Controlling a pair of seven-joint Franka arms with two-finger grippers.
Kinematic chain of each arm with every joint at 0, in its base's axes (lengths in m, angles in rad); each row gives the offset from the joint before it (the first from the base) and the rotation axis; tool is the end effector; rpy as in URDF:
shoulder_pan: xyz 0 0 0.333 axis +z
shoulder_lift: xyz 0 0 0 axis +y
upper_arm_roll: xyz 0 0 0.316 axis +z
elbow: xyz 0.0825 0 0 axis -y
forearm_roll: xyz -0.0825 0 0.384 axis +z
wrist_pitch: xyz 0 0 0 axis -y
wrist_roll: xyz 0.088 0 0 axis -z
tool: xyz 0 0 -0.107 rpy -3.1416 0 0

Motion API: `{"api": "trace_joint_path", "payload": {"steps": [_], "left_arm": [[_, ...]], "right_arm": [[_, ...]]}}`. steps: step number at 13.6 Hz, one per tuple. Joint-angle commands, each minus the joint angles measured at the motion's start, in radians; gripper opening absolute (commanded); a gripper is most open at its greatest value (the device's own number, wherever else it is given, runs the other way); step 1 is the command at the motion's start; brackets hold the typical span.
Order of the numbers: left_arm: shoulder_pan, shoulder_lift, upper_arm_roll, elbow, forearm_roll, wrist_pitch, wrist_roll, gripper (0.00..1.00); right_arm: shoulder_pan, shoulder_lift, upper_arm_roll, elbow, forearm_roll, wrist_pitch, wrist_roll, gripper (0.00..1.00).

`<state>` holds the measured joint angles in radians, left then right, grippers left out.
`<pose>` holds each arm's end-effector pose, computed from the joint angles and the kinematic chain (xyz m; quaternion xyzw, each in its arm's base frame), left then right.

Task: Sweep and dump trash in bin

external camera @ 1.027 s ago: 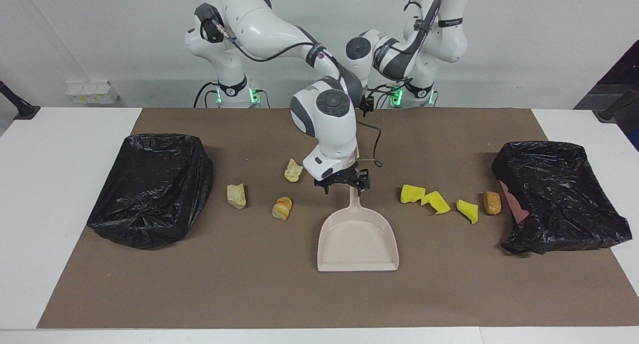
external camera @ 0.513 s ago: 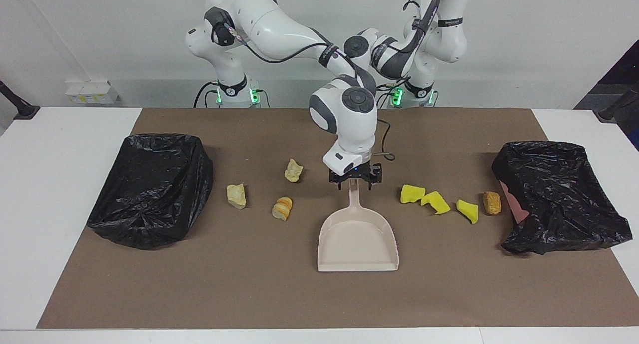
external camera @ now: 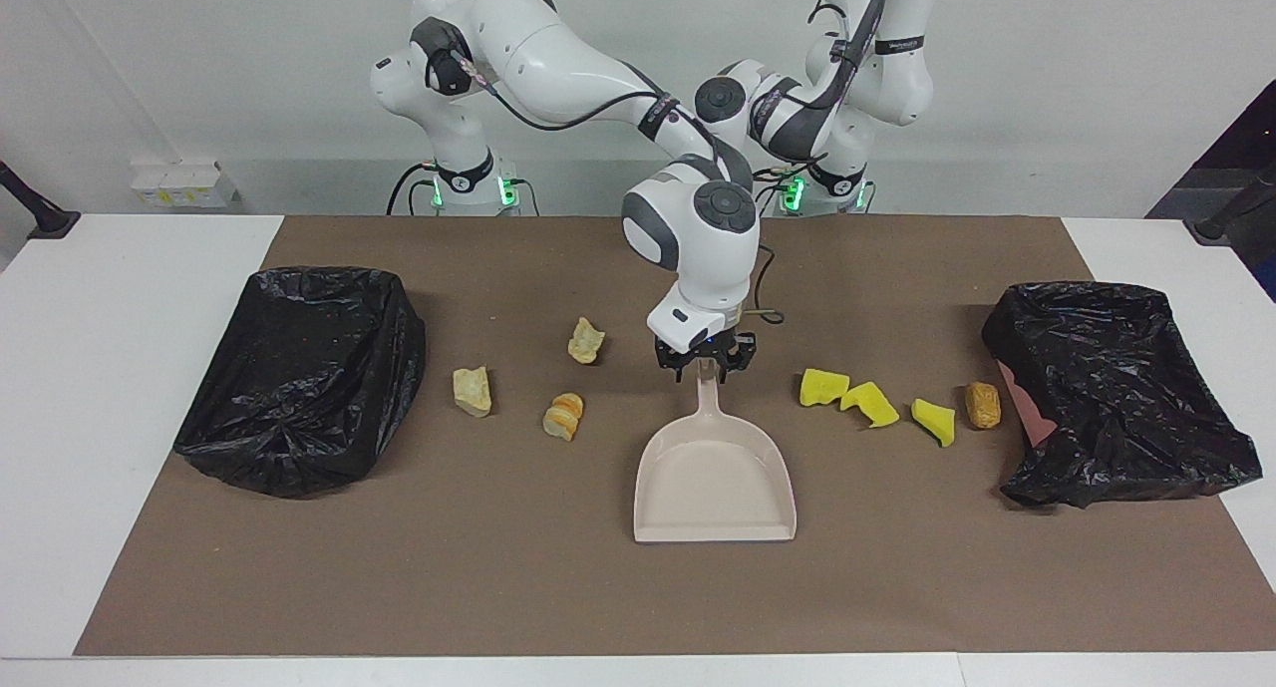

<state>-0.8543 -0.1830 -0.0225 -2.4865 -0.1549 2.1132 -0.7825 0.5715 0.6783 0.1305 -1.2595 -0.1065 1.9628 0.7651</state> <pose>0.2702 -0.3356 0.3419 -0.9937 0.0004 0.1083 0.0292 0.5854 0.4548 0.3645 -0.9995 0.0269 -0.0172 0.0036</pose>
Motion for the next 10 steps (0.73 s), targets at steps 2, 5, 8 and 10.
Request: {"api": "trace_joint_path", "payload": {"steps": [2, 5, 8, 10], "left_arm": [[0.147, -0.05, 0.0, 0.064, 0.105, -0.146, -0.006, 0.0], [0.274, -0.087, -0.002, 0.08, 0.191, -0.208, 0.003, 0.0], [0.397, -0.072, -0.002, 0.09, 0.262, -0.203, 0.043, 0.0], [0.483, -0.043, -0.002, 0.121, 0.291, -0.211, 0.115, 0.0]], "right_arm": [[0.004, 0.004, 0.006, 0.008, -0.019, -0.012, 0.019, 0.59], [0.005, 0.001, 0.006, -0.012, -0.016, -0.01, 0.019, 0.36], [0.005, -0.003, 0.006, -0.023, -0.007, -0.013, 0.014, 0.0], [-0.011, -0.023, 0.008, -0.029, -0.002, -0.031, 0.005, 0.0]]}}
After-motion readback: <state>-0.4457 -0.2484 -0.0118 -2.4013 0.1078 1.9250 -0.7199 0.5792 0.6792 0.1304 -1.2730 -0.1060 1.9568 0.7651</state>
